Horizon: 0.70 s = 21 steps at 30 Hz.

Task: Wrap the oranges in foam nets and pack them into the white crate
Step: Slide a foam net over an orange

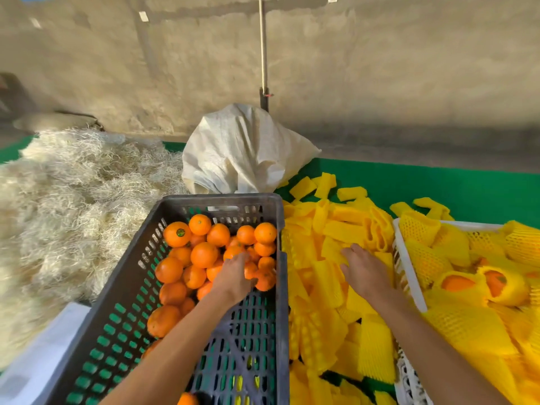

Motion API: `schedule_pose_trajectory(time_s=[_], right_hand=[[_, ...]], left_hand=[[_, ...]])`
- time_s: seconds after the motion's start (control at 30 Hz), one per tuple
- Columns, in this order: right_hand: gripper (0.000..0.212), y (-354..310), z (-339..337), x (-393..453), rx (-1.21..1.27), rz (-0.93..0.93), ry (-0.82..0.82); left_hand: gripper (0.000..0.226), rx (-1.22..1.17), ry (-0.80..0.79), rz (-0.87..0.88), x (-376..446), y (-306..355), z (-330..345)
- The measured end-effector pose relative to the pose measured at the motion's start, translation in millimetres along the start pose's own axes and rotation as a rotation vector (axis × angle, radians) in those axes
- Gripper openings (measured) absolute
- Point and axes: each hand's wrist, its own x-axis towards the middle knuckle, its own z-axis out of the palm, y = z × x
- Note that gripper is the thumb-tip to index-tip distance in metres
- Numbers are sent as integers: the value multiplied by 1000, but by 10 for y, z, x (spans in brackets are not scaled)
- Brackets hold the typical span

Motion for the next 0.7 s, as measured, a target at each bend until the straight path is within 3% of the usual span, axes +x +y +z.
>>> schedule_pose_trajectory(time_s=[0.13, 0.2, 0.4, 0.5, 0.6, 0.7], right_hand=[[36, -76, 43, -48, 99, 20, 104], [28, -116, 24, -89, 221, 36, 175], [29, -114, -52, -307, 297, -49, 367], [31, -90, -58, -405, 368, -59, 446], [32, -83, -23, -471, 466, -24, 460], [37, -128, -42, -499, 647, 58, 405]], left_hand=[[86, 145, -233, 70, 162, -88, 181], [92, 217, -269, 74, 232, -97, 312], [75, 83, -114, 112, 310, -115, 332], [55, -213, 41, 81, 228, 24, 40], [51, -545, 249, -33, 50, 349, -409], [48, -769, 366, 70, -155, 793, -693]])
